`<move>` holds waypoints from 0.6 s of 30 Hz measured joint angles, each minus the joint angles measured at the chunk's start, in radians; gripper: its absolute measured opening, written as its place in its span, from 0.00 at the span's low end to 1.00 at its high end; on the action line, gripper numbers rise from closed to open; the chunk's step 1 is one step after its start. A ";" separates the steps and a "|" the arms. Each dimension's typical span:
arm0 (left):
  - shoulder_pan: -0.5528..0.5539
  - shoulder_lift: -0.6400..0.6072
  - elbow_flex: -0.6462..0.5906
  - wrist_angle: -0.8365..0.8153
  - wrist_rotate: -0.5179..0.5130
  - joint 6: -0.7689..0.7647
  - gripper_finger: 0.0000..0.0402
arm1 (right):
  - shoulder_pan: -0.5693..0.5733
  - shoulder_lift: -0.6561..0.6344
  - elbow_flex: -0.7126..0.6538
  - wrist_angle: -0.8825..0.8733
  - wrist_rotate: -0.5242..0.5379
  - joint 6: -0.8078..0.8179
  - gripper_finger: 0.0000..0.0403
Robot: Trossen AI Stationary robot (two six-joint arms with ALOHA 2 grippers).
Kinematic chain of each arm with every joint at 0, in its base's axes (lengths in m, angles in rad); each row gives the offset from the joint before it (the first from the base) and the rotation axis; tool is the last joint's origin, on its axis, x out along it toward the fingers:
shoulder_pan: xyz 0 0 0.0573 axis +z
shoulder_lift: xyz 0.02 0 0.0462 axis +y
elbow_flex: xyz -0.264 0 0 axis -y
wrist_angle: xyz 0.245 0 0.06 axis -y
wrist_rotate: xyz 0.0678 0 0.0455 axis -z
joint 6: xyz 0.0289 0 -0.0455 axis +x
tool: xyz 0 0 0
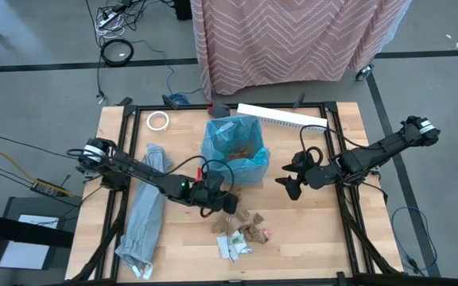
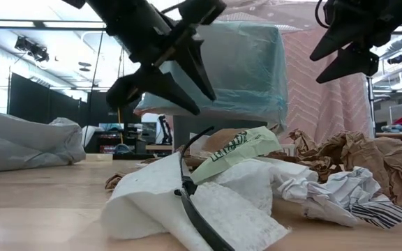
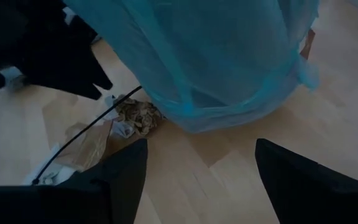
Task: Place trash/remove bag and relplace
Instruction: Put the black zip tie into the trash bin
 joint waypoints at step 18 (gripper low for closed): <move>0.001 0.155 0.100 0.058 0.054 -0.033 0.04 | 0.001 0.000 0.000 0.004 -0.011 -0.016 0.70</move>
